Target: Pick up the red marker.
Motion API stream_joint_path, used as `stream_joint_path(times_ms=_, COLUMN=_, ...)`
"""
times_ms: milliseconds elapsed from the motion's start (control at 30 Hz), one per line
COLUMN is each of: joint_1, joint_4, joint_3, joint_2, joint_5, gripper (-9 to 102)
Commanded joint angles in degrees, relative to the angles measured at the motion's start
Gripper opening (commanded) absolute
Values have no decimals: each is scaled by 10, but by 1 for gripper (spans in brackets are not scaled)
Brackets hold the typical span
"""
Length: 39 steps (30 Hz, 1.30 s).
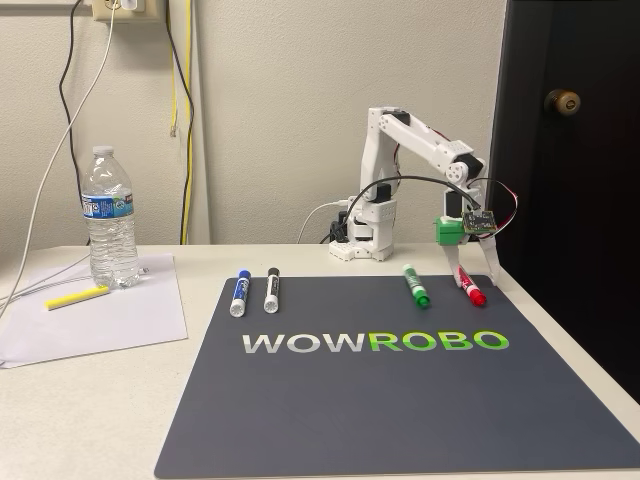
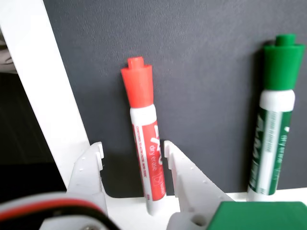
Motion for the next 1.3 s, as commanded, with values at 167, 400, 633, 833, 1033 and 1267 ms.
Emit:
stream_joint_path(times_ms=167, joint_1=46, joint_4=0, joint_3=-13, joint_2=-14, joint_5=-54, gripper=31)
stream_joint_path(times_ms=400, joint_1=54, joint_4=-2, joint_3=-11, joint_2=-25, joint_5=-68, gripper=30)
stream_joint_path(times_ms=633, joint_1=52, joint_4=-17, joint_3=-11, joint_2=-33, joint_5=-60, gripper=3)
stream_joint_path(times_ms=833, joint_1=52, joint_4=-16, joint_3=-11, joint_2=-33, joint_5=-60, gripper=3)
stream_joint_path(times_ms=1033, joint_1=54, joint_4=-15, joint_3=-11, joint_2=-31, joint_5=-60, gripper=3)
stream_joint_path(times_ms=1267, joint_1=54, joint_4=-17, joint_3=-11, joint_2=-32, joint_5=-60, gripper=3)
